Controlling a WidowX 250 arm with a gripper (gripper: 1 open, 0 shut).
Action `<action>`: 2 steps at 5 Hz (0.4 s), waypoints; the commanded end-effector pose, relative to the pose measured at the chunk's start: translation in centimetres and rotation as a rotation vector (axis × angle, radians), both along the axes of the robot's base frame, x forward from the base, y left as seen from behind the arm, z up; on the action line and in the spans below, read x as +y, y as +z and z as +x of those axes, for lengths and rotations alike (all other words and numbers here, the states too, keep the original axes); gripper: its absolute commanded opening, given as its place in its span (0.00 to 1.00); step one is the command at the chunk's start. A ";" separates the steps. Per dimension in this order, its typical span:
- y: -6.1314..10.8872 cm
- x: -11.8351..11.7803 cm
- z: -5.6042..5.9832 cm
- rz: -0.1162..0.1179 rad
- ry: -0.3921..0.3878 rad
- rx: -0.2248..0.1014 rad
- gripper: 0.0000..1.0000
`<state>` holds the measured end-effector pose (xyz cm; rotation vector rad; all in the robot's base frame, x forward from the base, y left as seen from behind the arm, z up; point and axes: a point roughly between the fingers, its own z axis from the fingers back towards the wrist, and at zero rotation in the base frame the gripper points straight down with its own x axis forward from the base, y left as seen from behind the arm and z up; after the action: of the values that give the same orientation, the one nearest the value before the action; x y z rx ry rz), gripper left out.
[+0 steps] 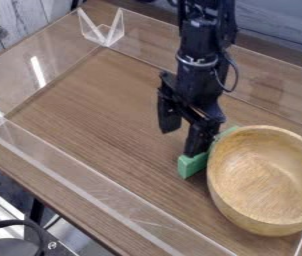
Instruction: Put the green block in the brown bowl
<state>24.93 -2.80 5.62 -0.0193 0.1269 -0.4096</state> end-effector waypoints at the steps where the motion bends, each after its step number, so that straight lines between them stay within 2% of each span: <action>1: -0.1 -0.3 0.8 -0.014 -0.032 -0.049 1.00; 2: -0.8 -0.4 1.0 -0.024 -0.049 -0.068 1.00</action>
<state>25.42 -2.99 4.25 -0.0259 0.0841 -0.4568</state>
